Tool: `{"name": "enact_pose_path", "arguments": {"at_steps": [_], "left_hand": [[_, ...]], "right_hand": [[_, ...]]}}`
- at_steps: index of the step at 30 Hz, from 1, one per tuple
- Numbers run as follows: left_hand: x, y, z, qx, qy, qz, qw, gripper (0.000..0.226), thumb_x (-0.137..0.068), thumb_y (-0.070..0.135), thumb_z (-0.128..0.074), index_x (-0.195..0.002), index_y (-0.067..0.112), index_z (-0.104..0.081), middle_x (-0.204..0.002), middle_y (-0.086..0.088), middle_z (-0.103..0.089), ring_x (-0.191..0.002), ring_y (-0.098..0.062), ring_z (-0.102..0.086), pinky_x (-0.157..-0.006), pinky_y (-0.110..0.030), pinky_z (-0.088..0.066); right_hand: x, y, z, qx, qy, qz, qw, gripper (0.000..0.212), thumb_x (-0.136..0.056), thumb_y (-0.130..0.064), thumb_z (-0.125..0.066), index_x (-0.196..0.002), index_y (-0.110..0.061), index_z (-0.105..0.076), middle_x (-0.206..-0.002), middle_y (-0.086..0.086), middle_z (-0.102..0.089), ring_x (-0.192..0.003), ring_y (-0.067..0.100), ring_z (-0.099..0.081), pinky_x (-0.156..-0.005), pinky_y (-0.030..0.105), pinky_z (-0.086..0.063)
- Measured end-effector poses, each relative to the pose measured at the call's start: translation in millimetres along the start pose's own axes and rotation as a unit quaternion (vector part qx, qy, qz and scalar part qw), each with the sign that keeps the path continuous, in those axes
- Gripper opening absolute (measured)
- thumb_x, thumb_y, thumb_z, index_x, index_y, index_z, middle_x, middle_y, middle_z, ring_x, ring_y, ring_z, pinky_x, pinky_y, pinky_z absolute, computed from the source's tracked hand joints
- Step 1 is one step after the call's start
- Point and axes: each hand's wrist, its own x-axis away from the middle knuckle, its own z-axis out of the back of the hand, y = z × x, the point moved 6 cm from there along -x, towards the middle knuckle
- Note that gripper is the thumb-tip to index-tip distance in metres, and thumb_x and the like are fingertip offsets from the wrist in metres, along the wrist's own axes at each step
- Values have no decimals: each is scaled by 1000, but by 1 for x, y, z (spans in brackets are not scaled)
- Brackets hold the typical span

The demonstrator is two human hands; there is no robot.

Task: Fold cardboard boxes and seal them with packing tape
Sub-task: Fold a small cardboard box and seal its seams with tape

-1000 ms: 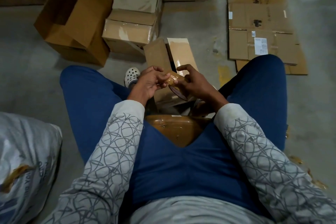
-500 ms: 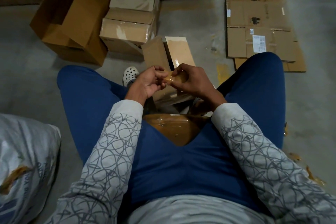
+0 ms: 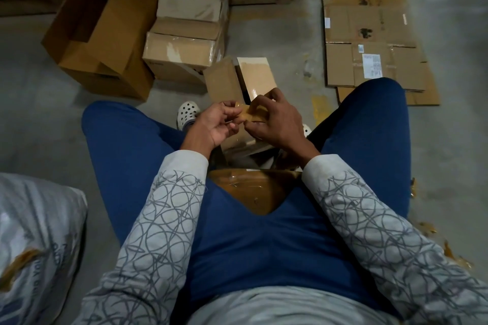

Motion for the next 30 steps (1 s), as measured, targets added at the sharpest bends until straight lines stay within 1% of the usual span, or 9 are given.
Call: {"name": "enact_pose_path", "arguments": {"at_steps": [5,9,13,15,17,19,21,26,30], "left_hand": [[1,-3,-4,39,-8,27,999,17,-98,-3,-51,-106,8,-59,-78,-7,-60,-49,-6,-51,-40,-15,-37],[-3,-4,-2,55,-17,44,997,21,-99,-6,-44,-102,9,-59,-67,-7,-61,-44,-3,-36,-37,-14,-32],[-1,0,-1,42,-36,33,998,20,-100,-2,-45,-110,9,-58,-76,-7,-58,-45,-4,-33,-37,-15,-31],[3,6,-3,-14,-55,-19,998,26,-103,3,-43,-119,11,-62,-81,-6,-59,-48,-5,-36,-41,-15,-33],[7,14,-4,-44,-83,-82,992,30,-108,24,-44,-129,20,-65,-81,-4,-62,-54,-7,-43,-46,-17,-36],[9,21,-2,-72,-98,-116,986,41,-105,51,-45,-136,30,-62,-82,-2,-60,-61,-8,-48,-52,-20,-40],[11,25,-2,-125,-98,-139,977,51,-95,57,-57,-140,33,-58,-91,-3,-59,-71,-11,-53,-62,-26,-48],[17,13,-20,-184,-150,-153,959,49,-88,23,-74,-135,22,-64,-129,-14,-66,-108,-21,-66,-75,-34,-58],[16,12,-26,-202,-144,-186,951,24,-90,14,-72,-114,12,-75,-113,-11,-73,-106,-25,-67,-92,-42,-54]], "right_hand": [[-3,1,2,14,30,3,999,44,-77,-63,-59,-102,-28,-68,-107,-1,-55,-90,17,-55,-86,42,-47],[-3,-2,5,48,51,28,997,45,-77,-65,-51,-98,-28,-68,-106,0,-58,-96,20,-55,-83,40,-42],[-4,-7,6,75,54,59,994,44,-80,-64,-49,-97,-29,-69,-108,0,-61,-97,21,-54,-80,39,-40],[-3,-3,6,23,51,39,998,36,-82,-58,-54,-95,-29,-70,-104,-1,-61,-93,19,-56,-77,36,-43],[-4,7,8,-116,48,-19,992,23,-85,-48,-60,-90,-28,-70,-96,-4,-61,-86,15,-58,-71,30,-46],[-4,18,11,-288,45,-109,950,15,-90,-33,-62,-81,-23,-69,-85,-4,-65,-75,12,-59,-63,25,-45],[-2,23,10,-428,21,-199,882,18,-92,-18,-60,-76,-13,-67,-75,3,-63,-63,18,-52,-52,25,-39],[9,10,3,-548,-132,-291,773,19,-93,-23,-49,-79,-13,-57,-61,-1,-54,-52,14,-44,-47,22,-34],[15,2,-7,-591,-248,-274,717,19,-92,-27,-45,-88,-14,-57,-64,1,-49,-49,12,-35,-44,21,-25]]}}
